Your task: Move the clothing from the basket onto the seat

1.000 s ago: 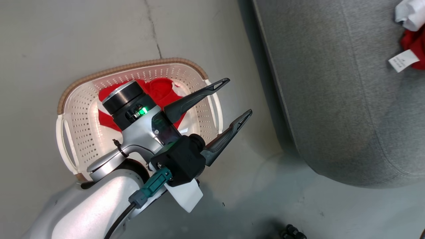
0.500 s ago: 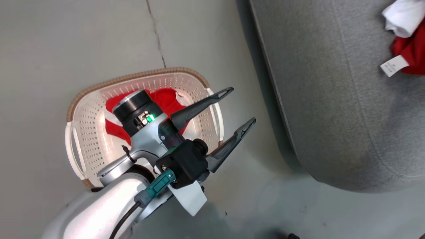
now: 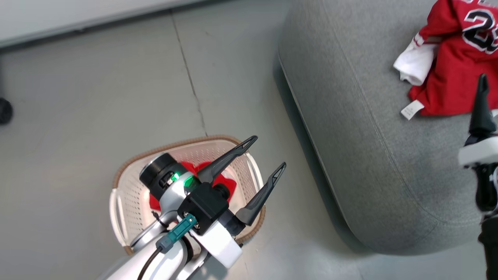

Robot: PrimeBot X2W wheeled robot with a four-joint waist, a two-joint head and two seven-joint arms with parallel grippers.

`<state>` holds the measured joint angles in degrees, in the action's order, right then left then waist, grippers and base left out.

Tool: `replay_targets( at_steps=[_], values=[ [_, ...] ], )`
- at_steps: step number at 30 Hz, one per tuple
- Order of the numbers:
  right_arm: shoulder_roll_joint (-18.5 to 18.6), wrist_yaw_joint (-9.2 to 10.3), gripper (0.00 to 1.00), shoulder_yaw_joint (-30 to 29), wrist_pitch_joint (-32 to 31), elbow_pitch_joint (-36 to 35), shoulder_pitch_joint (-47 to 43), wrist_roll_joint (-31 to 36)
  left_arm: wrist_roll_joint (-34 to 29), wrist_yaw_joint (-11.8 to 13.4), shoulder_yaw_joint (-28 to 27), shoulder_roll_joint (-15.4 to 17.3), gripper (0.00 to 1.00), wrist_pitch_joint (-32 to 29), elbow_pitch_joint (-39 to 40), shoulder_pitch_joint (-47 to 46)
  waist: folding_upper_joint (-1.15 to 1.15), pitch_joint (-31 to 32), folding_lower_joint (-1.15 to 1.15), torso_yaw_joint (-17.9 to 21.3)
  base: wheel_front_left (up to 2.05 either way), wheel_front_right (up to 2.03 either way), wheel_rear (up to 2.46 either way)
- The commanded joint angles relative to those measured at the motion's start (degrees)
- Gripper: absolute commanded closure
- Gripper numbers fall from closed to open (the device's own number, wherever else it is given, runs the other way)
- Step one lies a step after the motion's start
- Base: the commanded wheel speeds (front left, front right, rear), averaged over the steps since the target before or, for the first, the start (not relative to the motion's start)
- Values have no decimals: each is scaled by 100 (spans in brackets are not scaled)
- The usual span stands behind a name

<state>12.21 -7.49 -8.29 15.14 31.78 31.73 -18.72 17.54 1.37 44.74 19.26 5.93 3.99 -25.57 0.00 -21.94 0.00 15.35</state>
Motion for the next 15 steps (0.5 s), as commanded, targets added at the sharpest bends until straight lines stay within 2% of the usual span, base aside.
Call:
replay_targets(
  at_steps=[1, 15],
  values=[
    [-73, -1, 0, 34, 1, -174, -244, 74, 82, 82, -39, -18, 0, 77, -59, 143, 0, 498, 0, -209, 0, 0, 0],
    [-646, -1, 0, 220, -429, -2107, -1707, 554, 517, 615, -371, -181, 0, 460, -393, 798, 0, 1387, 0, -1034, 0, 0, 0]
  ],
)
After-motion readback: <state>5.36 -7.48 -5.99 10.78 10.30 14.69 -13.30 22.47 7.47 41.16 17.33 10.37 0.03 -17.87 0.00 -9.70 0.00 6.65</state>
